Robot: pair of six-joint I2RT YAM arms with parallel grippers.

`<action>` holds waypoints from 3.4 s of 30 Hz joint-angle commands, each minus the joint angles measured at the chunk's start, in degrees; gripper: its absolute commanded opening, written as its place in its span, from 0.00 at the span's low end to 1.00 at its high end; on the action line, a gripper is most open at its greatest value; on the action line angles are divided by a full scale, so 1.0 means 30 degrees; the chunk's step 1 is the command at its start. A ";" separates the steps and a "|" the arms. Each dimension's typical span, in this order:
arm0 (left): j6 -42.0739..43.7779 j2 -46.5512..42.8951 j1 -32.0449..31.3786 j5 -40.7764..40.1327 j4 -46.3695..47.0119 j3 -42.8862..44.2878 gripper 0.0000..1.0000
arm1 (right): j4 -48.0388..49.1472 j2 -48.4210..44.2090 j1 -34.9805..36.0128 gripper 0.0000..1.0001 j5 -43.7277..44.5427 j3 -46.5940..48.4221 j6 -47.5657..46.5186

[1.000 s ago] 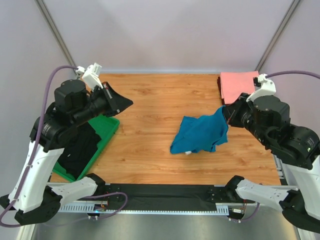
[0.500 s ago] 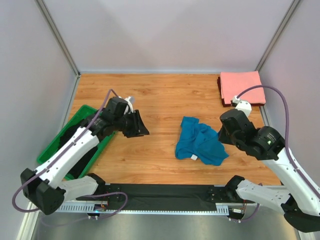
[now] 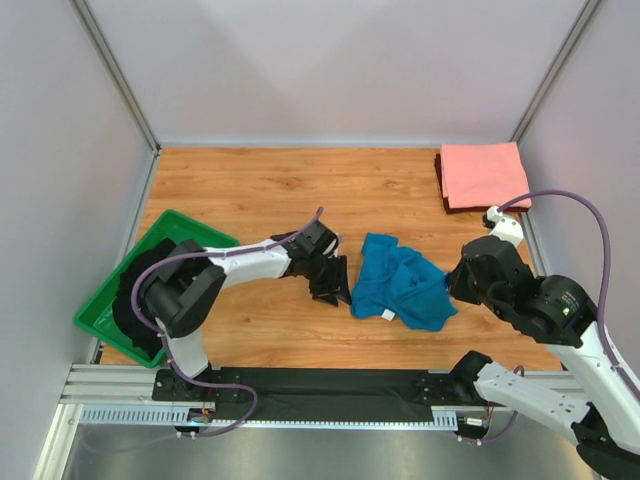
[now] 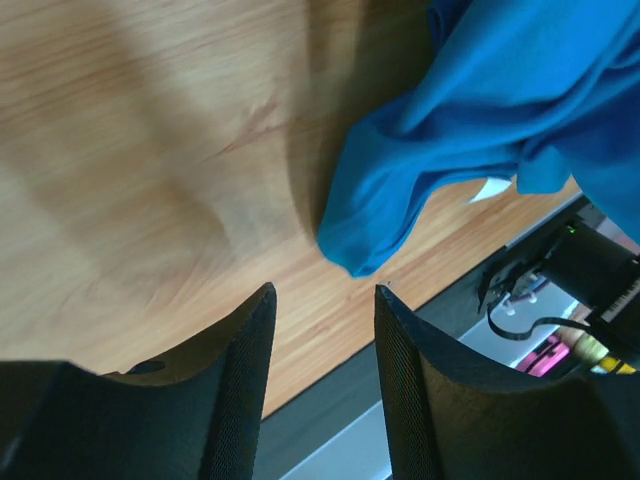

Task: Fold and stack the t-shirts
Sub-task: Flatten the tshirt out

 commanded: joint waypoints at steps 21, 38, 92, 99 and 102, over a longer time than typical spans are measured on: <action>0.1377 0.3094 0.3846 -0.3214 -1.4504 2.3521 0.00 | 0.2743 0.7783 -0.0953 0.00 0.4918 1.3482 -0.6280; 0.3134 -0.2756 0.5431 -0.0842 -1.3347 1.1619 0.00 | 0.1139 0.1388 -0.1189 0.00 -0.3920 0.2543 0.0057; 0.4506 0.6312 0.2233 -0.5176 -1.1434 0.7814 0.44 | 0.4880 -0.0005 -0.1189 0.00 -0.8646 -0.8348 0.0918; 0.4832 1.2321 0.5573 -0.2756 -1.2256 1.9314 0.45 | 0.8630 0.1605 -0.1218 0.00 -0.7795 -0.8908 0.1036; 0.5181 1.2971 0.6279 -0.1691 -1.2752 2.2576 0.45 | 0.9744 0.2832 -0.1189 0.00 -0.8580 -0.8849 0.0920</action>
